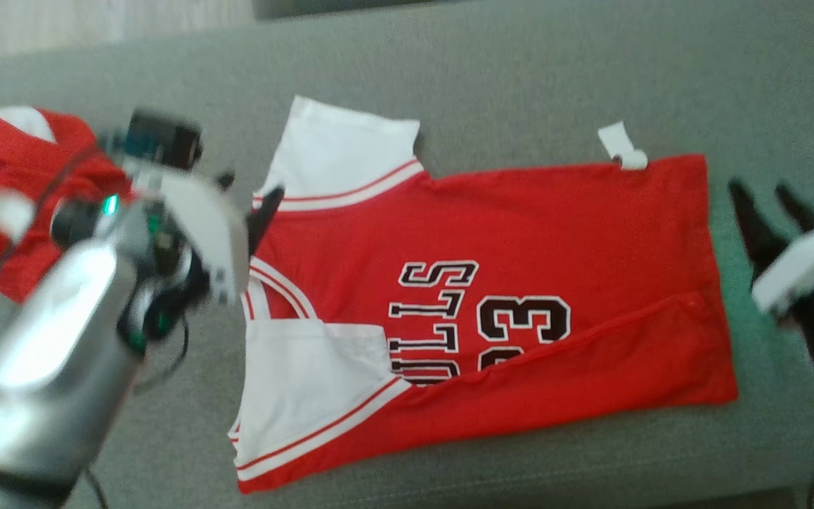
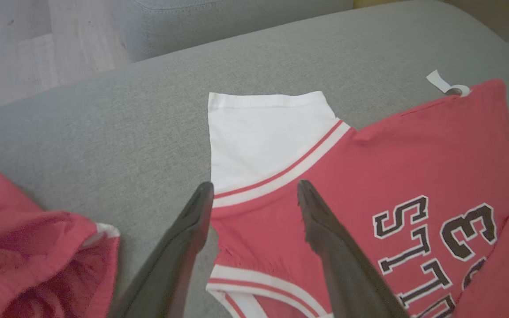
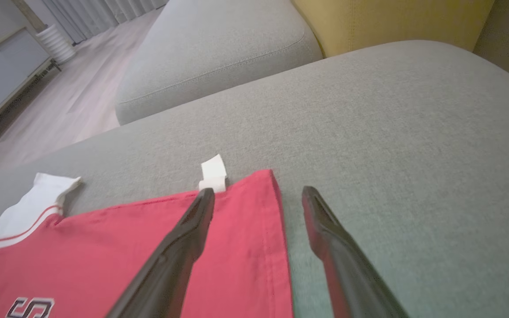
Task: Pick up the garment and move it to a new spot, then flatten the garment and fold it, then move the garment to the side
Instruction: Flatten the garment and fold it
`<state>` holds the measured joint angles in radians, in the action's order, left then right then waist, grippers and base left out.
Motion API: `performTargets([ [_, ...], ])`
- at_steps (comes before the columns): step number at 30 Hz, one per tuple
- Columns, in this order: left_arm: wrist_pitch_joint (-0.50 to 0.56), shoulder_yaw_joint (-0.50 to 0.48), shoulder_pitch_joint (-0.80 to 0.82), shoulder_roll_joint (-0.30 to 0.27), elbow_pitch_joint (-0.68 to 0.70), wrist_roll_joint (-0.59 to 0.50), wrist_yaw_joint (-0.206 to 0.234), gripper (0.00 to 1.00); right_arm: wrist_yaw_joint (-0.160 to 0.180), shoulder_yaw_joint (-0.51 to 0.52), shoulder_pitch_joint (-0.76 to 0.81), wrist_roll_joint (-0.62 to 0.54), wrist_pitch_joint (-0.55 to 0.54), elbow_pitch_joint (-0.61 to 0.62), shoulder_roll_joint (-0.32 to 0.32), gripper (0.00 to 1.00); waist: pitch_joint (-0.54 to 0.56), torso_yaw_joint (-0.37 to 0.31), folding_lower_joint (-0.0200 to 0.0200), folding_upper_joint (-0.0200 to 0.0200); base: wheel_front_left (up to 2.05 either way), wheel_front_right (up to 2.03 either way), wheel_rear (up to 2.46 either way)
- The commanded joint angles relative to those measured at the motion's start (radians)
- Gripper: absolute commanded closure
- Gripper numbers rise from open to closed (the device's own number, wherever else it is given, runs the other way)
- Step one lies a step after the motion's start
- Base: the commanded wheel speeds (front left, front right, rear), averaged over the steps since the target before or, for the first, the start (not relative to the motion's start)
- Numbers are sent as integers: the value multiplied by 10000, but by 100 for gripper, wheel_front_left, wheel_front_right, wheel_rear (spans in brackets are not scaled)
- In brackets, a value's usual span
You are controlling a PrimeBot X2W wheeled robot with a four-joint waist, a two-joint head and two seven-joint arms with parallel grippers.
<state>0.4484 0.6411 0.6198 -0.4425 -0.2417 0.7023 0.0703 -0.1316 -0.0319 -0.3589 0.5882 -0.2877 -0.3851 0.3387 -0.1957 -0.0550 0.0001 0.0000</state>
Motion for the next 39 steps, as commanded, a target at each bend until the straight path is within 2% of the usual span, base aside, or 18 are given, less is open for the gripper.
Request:
performTargets([
  [1, 105, -343, 809, -212, -8, -44, -141, 0, 9, -175, -400, 65, -37, 120, 206, 0, -592, -109, -1, 0, 0, 0, 0],
  [5, 506, -43, 2475, 313, -1676, -61, -1029, 0, 9, -603, -1771, 245, -168, -934, 263, 0, -1289, -238, -1, 0, 0, 0, 0],
  [9, 755, 209, 3871, 693, -3134, -258, -1461, 0, 9, -1381, -2818, 459, -258, -1734, 356, 0, -1903, -396, -1, 0, 0, 0, 0],
  [15, 1031, 480, 5332, 1078, -4917, -372, -1760, 0, 9, -2413, -3899, 921, -106, -2661, 365, 0, -2628, -673, -1, 0, 0, 0, 0],
  [26, 408, 764, 6565, 1384, -6905, -509, -1937, 0, 9, -4339, -4691, 2177, 408, -3291, 363, 0, -3152, -1183, -1, 0, 0, 0, 0],
  [27, 438, 820, 6616, 1422, -7021, -494, -1951, 0, 9, -4505, -4719, 2304, 407, -3318, 385, 14, -3158, -1199, -1, 0, 0, 0, 0],
  [28, 476, 887, 6667, 1457, -7116, -485, -1962, 25, 9, -4651, -4745, 2419, 438, -3345, 420, 38, -3159, -1208, -1, 0, 0, 0, 0],
  [30, 532, 994, 6735, 1513, -7288, -446, -1979, 89, 9, -4941, -4766, 2628, 463, -3421, 480, 79, -3125, -1213, -1, 0, 0, 0, 0],
  [31, 547, 1055, 6753, 1531, -7362, -432, -1986, 100, 9, -5074, -4775, 2727, 492, -3457, 512, 100, -3088, -1211, -1, 0, 0, 0, 0],
  [36, 216, 1258, 6857, 1501, -7519, -480, -1999, 100, 9, -5306, -4898, 2985, 1200, -3639, 665, 100, -2920, -1170, -1, 0, 0, 0, 0],
  [39, -446, 1237, 7015, 1420, -7705, -614, -1860, 100, 9, -5340, -5029, 3076, 1911, -3911, 681, 100, -2823, -1118, -1, 0, 0, 0, 0],
])
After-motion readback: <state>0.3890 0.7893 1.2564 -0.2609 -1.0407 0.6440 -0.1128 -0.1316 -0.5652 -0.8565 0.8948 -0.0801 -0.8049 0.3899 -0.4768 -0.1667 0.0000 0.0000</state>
